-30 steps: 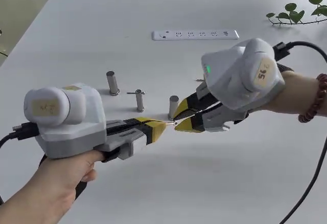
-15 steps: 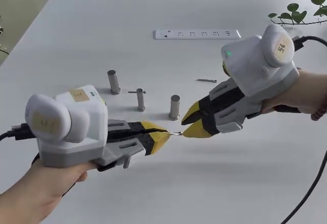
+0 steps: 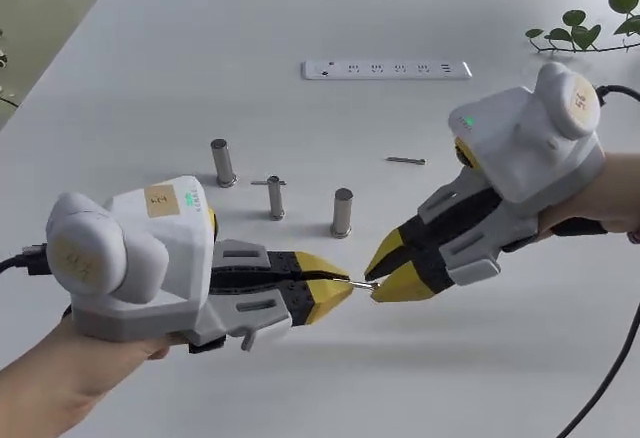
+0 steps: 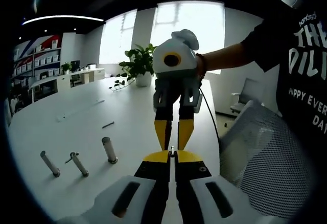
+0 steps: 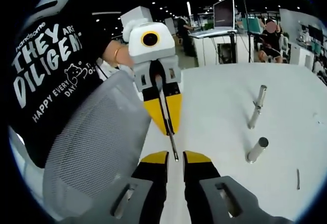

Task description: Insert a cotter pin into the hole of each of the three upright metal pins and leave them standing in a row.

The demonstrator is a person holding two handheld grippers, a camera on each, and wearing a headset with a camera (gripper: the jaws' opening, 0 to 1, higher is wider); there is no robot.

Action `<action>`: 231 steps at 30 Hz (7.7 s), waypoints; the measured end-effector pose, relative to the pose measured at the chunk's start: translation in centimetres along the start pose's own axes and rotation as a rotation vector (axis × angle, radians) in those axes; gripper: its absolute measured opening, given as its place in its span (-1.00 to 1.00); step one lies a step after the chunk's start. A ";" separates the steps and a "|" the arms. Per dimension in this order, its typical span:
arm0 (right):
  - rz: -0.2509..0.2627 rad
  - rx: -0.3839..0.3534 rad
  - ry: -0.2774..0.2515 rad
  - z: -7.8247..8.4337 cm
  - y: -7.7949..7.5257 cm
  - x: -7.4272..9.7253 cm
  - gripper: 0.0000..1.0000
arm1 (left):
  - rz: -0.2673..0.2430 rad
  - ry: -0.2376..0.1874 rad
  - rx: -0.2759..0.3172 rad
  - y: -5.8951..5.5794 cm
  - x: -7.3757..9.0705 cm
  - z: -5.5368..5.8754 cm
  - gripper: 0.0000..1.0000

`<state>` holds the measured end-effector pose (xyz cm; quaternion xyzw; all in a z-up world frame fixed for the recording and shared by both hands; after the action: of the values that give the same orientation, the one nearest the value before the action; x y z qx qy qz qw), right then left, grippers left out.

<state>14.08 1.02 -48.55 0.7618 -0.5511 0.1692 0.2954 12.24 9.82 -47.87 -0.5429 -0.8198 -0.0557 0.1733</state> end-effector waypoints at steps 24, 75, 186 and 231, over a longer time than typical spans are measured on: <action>-0.050 0.063 0.027 -0.2 1.3 0.0 -1.00 | 0.049 -0.033 -0.002 -0.9 0.2 -0.4 -0.99; 0.356 0.019 0.371 3.9 -9.7 3.8 -1.00 | -0.498 0.038 0.133 8.3 -2.9 3.7 -0.59; 0.343 0.110 0.295 1.2 -12.6 1.5 -1.00 | -0.578 0.064 0.147 11.2 -9.2 5.3 -0.78; 0.321 0.080 0.199 -0.1 -13.0 0.2 -0.85 | -0.567 0.058 0.172 11.6 -9.2 5.1 -0.78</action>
<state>26.37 3.80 -51.81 0.6547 -0.6265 0.3106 0.2870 24.90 7.94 -56.89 -0.2737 -0.9352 -0.0478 0.2196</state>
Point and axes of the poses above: the centre of the closed fingertips' face, and the gripper's own axes: x roughly backward along the fingers, y roughly to its left, z roughly out of its underside, the point moved 5 cm from there along x, roughly backward along the fingers, and after that the axes turned 4 degrees about -z, right-handed, at the moved point
